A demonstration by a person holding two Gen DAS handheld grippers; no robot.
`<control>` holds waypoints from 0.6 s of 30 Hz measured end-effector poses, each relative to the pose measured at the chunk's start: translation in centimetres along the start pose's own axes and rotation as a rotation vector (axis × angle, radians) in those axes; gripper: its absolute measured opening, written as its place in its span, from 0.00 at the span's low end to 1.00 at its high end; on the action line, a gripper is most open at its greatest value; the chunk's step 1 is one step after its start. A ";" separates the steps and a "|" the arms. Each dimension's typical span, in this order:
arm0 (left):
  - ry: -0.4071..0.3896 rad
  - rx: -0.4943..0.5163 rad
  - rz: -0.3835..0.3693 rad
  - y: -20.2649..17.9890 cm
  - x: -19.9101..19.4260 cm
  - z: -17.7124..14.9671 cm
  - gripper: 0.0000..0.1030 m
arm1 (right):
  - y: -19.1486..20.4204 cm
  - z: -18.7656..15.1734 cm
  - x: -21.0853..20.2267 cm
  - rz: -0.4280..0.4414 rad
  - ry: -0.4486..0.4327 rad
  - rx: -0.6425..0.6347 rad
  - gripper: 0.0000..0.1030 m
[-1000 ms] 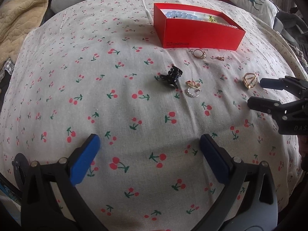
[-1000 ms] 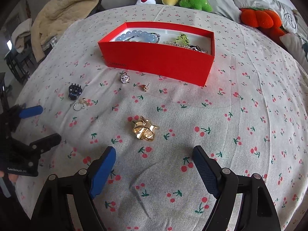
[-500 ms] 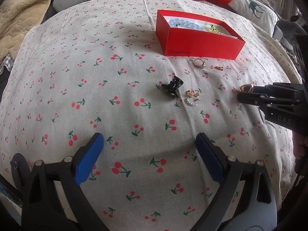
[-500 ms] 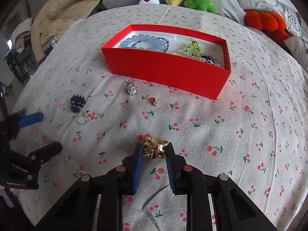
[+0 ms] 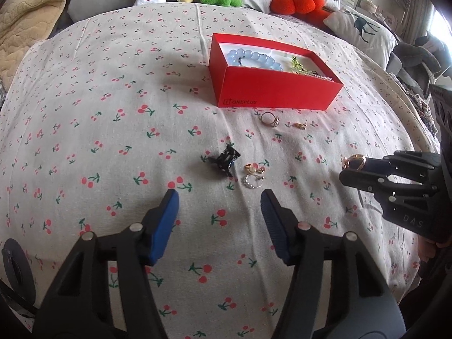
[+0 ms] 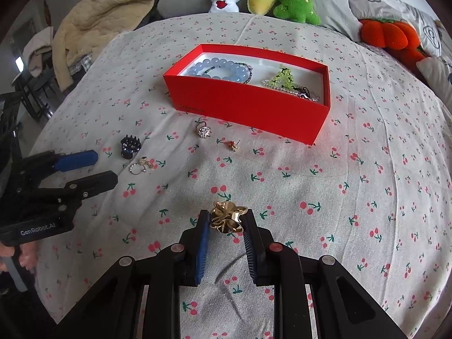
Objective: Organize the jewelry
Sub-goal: 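Grasp the black hair clip with the left tool while the right tool holds the gold bow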
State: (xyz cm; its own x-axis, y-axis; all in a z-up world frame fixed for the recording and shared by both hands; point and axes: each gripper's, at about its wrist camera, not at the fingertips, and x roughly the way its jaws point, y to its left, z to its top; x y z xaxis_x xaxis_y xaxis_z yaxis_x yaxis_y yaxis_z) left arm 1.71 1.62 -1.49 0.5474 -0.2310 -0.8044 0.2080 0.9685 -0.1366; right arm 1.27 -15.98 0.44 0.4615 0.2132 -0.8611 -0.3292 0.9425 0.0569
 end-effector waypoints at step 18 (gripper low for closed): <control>-0.020 -0.016 0.014 -0.7 1.7 1.7 0.20 | -1.2 0.2 -0.4 0.001 -0.006 0.030 0.23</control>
State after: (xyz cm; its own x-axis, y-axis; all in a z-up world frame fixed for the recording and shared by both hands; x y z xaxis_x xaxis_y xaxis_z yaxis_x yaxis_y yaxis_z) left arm 3.92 0.33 -1.78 0.5660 -0.2192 -0.7947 0.1872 0.9730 -0.1350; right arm 1.59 -17.15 0.84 0.4663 0.2152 -0.8581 -0.3044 0.9498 0.0728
